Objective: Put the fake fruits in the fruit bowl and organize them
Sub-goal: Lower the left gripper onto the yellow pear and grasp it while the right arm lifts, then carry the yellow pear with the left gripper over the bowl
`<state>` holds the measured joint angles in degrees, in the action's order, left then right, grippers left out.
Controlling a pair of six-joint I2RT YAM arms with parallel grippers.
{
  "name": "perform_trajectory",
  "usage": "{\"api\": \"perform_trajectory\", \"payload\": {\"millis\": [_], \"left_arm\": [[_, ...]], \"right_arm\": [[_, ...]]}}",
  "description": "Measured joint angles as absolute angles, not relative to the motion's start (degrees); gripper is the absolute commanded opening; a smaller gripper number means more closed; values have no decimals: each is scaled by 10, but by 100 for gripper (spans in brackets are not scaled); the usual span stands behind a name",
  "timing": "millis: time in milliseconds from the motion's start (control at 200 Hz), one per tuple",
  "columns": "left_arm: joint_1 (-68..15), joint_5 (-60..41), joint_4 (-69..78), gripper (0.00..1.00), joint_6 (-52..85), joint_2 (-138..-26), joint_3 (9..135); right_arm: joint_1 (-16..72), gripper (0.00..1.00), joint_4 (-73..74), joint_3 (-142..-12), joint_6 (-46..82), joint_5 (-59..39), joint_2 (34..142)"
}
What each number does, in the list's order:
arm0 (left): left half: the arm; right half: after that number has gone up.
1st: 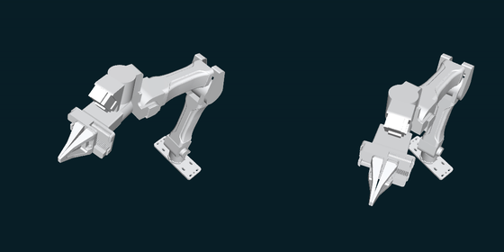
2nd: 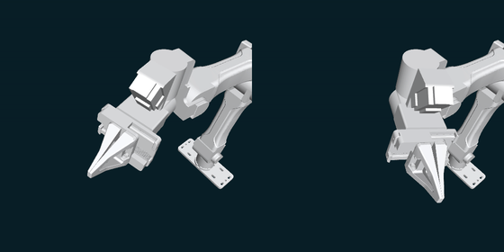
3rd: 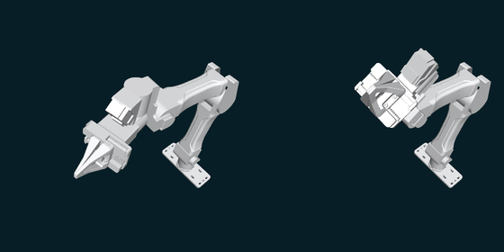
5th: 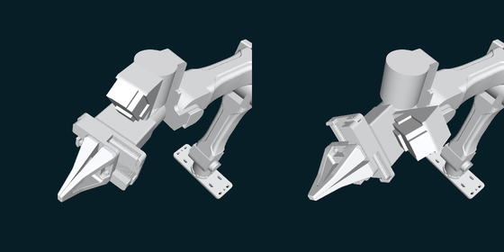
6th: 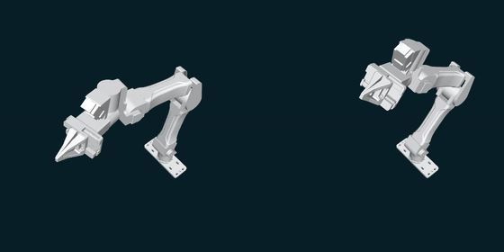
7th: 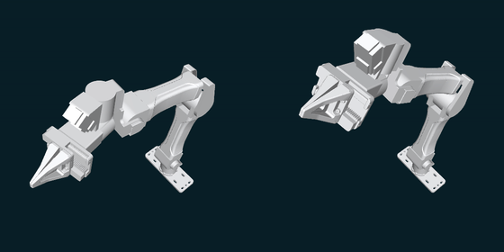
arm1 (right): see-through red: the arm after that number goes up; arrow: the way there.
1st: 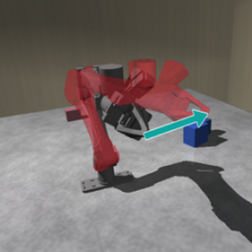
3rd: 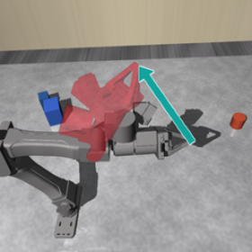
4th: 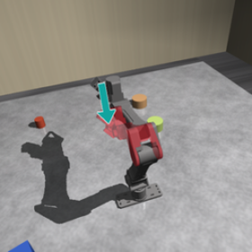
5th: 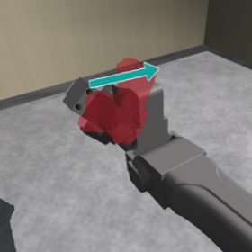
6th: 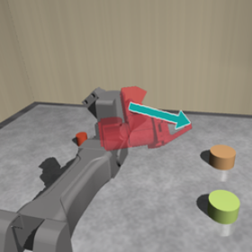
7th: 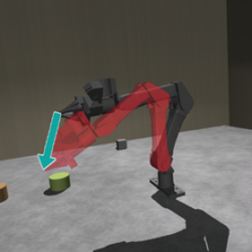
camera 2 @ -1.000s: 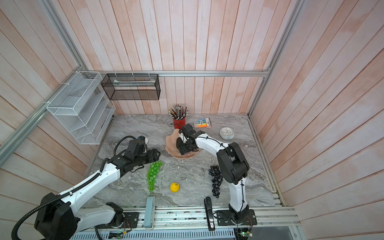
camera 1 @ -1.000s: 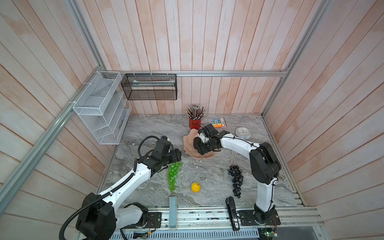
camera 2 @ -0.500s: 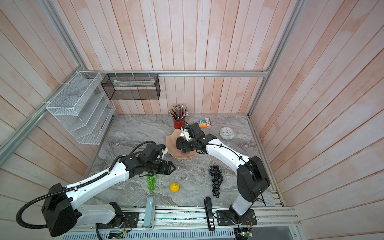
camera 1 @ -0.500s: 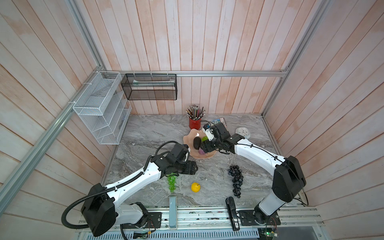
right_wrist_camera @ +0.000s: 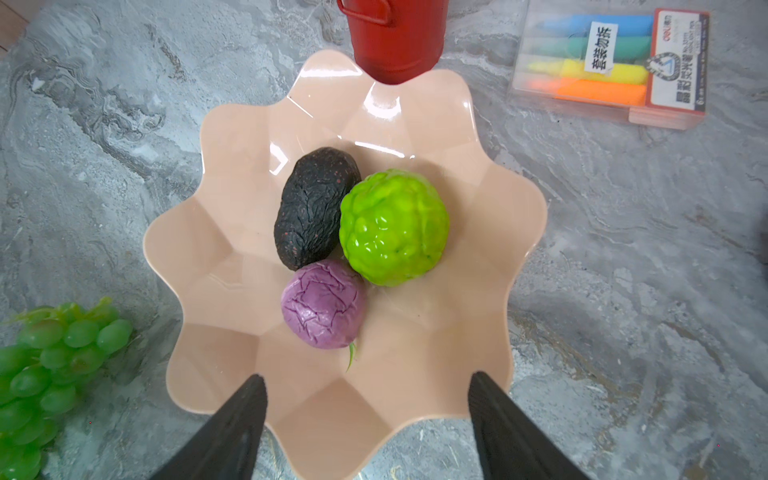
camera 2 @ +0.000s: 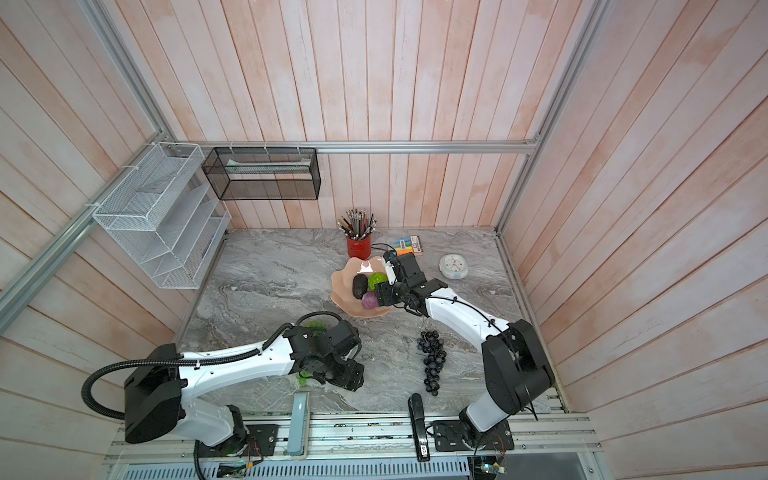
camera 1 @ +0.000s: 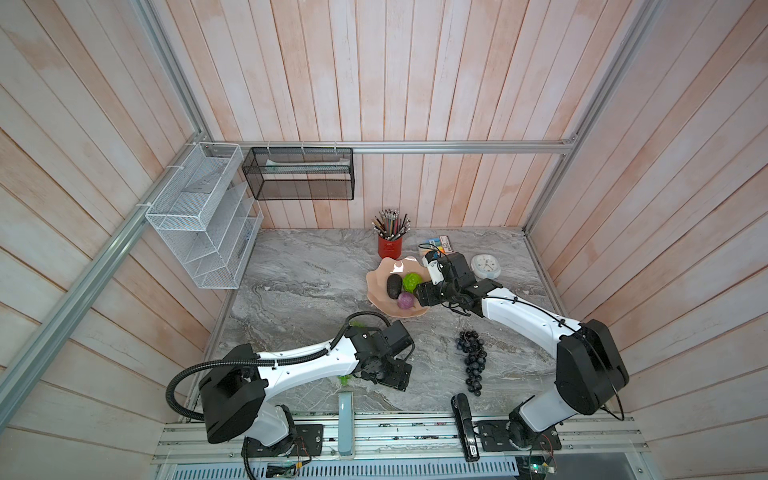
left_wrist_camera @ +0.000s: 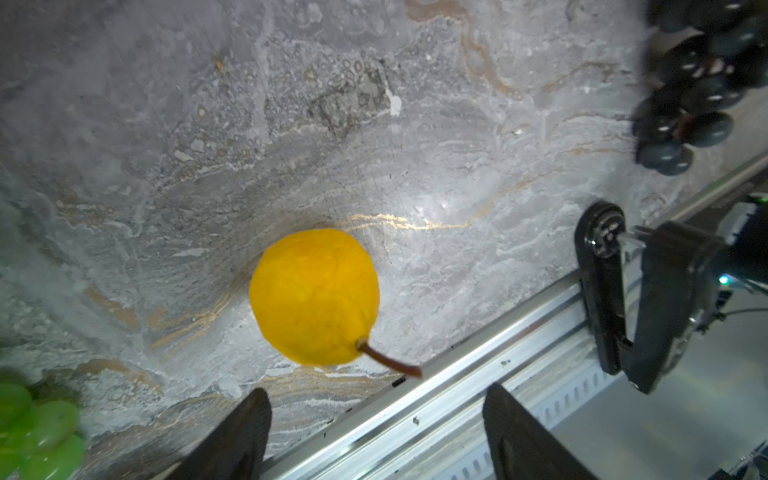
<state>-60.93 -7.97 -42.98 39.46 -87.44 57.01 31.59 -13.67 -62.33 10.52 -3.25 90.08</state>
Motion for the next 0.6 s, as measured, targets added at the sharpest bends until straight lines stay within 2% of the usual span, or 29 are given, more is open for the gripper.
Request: {"api": "perform_trajectory", "payload": {"millis": [425,600], "left_arm": [[-609,-40,-423,65,384,-956,591],[-609,-38,-410,54,380,-956,590]], "right_arm": [[314,75,-119,-578,106,-38,883],[313,75,-117,-578,106,-41,883]]}}
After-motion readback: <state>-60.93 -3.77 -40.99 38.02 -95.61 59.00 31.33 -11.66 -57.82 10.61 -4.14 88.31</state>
